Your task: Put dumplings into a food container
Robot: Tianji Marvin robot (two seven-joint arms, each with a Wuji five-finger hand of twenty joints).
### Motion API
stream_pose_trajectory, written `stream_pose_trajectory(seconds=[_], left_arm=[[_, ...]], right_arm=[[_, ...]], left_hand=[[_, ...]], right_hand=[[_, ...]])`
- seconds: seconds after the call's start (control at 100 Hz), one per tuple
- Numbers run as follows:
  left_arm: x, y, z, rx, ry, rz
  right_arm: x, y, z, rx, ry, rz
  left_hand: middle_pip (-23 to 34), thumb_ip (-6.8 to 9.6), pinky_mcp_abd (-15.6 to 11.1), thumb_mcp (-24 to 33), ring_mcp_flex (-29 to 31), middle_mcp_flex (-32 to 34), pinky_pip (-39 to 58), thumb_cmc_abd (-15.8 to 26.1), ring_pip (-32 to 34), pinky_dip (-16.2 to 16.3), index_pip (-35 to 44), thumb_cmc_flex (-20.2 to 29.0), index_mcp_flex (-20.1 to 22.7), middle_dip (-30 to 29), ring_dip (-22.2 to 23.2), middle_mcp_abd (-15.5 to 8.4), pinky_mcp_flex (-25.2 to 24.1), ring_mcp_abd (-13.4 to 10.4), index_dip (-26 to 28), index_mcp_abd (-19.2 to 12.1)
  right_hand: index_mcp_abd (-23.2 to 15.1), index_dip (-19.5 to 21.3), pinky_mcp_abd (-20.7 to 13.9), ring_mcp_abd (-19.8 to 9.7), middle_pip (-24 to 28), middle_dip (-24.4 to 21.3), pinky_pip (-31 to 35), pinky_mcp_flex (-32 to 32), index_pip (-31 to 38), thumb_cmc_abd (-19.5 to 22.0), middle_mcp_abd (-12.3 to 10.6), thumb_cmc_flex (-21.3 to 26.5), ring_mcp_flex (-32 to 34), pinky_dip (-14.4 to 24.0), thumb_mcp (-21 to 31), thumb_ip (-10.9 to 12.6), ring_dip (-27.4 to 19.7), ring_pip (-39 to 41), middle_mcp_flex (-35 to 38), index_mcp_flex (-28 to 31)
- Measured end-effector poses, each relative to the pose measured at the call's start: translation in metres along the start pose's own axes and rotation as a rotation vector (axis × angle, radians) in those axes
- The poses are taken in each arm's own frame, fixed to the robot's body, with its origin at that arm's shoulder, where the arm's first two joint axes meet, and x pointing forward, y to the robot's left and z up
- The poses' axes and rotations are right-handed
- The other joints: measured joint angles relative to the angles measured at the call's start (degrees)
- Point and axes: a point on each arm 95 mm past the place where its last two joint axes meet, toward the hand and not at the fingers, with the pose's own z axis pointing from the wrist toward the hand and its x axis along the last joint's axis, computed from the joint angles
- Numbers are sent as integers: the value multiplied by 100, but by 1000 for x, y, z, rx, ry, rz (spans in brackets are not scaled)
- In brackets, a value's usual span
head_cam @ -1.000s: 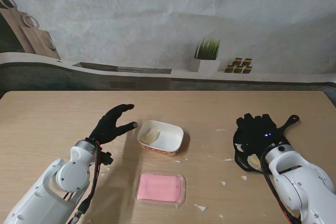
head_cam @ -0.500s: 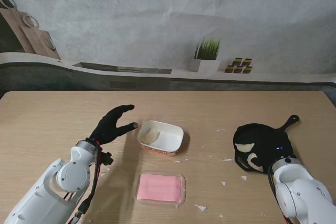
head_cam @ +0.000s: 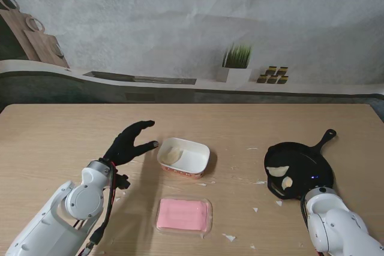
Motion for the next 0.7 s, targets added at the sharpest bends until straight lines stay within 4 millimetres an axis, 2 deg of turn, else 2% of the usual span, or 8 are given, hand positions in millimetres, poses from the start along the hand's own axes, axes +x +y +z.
stream_pose_trajectory(seconds=[0.12,0.32,0.47,0.7], left_arm=[[0,0,0,0,0,0],[0,0,0,1,-2,0],[0,0,0,-2,-2,0],[0,0,0,-3,-2,1]], right_arm=[[0,-3,3,16,-9,-1],[-2,-8,6,25,-22,-3],[-3,-11,10,25,-26,-13],[-6,-11,13,37,-21,-31]], left_hand=[[0,0,0,0,0,0,-1,0,0,0,0,0,0,1,0,0,1,0,0,0],[0,0,0,0,19,1,-3,0,0,0,0,0,0,1,0,0,4,0,0,1],[0,0,0,0,39,2,-5,0,0,0,0,0,0,1,0,0,14,2,0,2],[0,0,2,0,99,60,-6,0,16,0,0,0,0,1,0,0,-5,18,0,3]], right_hand=[[0,0,2,0,49,17,12,54,94,-1,0,69,69,0,-58,0,0,0,7,0],[-83,141,8,-27,173,63,149,284,283,-4,-7,565,293,0,111,0,0,151,221,140],[-502,348,8,-141,269,116,406,641,498,-2,-149,911,780,0,516,0,1,391,773,499],[-506,535,20,-167,296,153,488,861,636,-2,-262,1044,1067,-51,711,0,1,447,1100,738]])
